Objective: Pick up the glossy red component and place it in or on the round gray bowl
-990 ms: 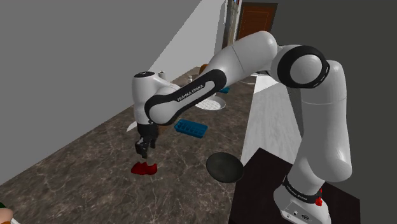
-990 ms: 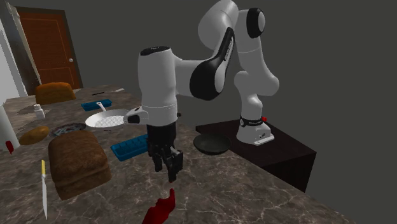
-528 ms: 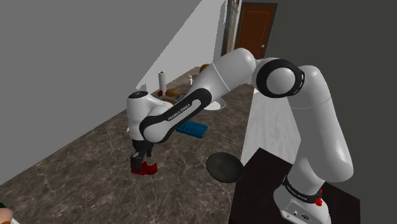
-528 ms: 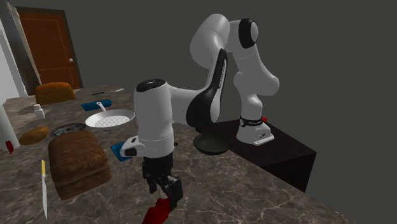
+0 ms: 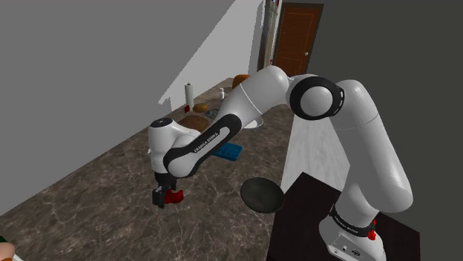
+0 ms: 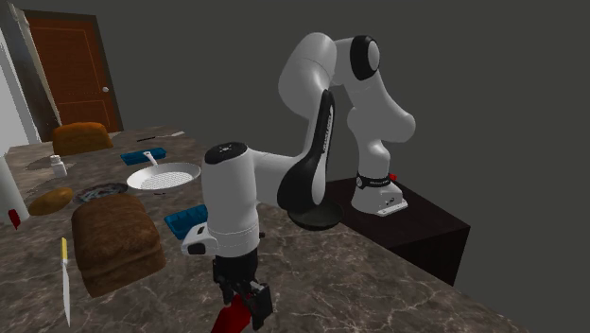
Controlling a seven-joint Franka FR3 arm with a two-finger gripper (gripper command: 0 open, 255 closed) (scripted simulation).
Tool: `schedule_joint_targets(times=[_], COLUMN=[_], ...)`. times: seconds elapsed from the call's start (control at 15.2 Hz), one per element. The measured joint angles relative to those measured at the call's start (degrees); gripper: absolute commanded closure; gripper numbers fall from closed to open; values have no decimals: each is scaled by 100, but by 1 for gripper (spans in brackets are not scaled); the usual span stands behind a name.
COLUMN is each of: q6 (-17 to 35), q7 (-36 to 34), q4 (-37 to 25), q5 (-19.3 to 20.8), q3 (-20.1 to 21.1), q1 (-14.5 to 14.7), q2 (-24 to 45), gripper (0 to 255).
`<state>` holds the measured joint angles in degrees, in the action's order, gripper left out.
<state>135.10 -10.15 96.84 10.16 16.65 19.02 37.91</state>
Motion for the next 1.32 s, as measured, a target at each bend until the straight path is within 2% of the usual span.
schedule_joint_targets(times=[0.33, 0.4, 1.06, 1.32], q6=[25, 25, 28, -132], q7=[-2, -2, -6, 13], q4=[-1, -1, -14, -29], q5=[7, 7, 10, -33], q3=[-6, -6, -5, 29], q1=[3, 3, 6, -16], q2=[24, 24, 7, -111], gripper=[0, 255, 255, 255])
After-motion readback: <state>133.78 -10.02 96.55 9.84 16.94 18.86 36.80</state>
